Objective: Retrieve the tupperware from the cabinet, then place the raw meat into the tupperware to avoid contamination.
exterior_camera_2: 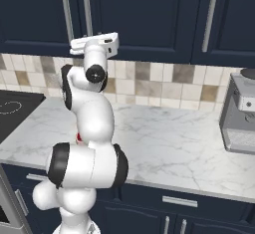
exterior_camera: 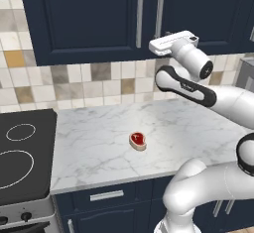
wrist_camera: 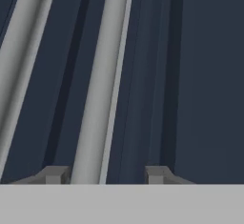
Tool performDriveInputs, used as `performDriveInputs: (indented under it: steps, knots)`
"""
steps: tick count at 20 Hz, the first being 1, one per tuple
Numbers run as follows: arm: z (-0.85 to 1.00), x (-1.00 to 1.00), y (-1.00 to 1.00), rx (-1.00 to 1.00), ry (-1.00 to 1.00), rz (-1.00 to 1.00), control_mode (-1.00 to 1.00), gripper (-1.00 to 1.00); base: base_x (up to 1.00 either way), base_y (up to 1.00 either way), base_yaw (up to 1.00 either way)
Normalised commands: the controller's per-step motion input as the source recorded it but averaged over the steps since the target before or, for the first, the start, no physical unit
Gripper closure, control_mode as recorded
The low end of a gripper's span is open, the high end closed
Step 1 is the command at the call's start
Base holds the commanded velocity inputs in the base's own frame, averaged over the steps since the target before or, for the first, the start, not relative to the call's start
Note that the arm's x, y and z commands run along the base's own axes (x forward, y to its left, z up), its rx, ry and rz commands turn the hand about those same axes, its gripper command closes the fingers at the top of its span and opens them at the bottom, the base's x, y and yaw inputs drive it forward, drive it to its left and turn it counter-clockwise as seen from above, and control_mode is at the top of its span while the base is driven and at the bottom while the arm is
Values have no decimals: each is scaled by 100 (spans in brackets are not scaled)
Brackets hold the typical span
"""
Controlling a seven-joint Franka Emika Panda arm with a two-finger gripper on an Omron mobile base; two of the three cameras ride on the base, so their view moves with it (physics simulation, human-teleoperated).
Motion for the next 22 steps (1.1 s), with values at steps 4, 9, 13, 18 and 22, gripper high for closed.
performDriveInputs:
  steps: [4, 9, 13, 18, 22]
  knots:
    - [-7, 18, 28, 0, 0, -9, -100, 100, 0, 0, 0]
    - [-9, 0, 49, -3, 3, -16, -100, 100, 0, 0, 0]
    - [-9, -5, 50, -5, 8, -18, -100, 100, 0, 0, 0]
    - [-1, 2, 23, -2, 8, -13, -100, 100, 0, 0, 0]
    - [0, 3, 0, 0, 1, -1, -100, 100, 0, 0, 0]
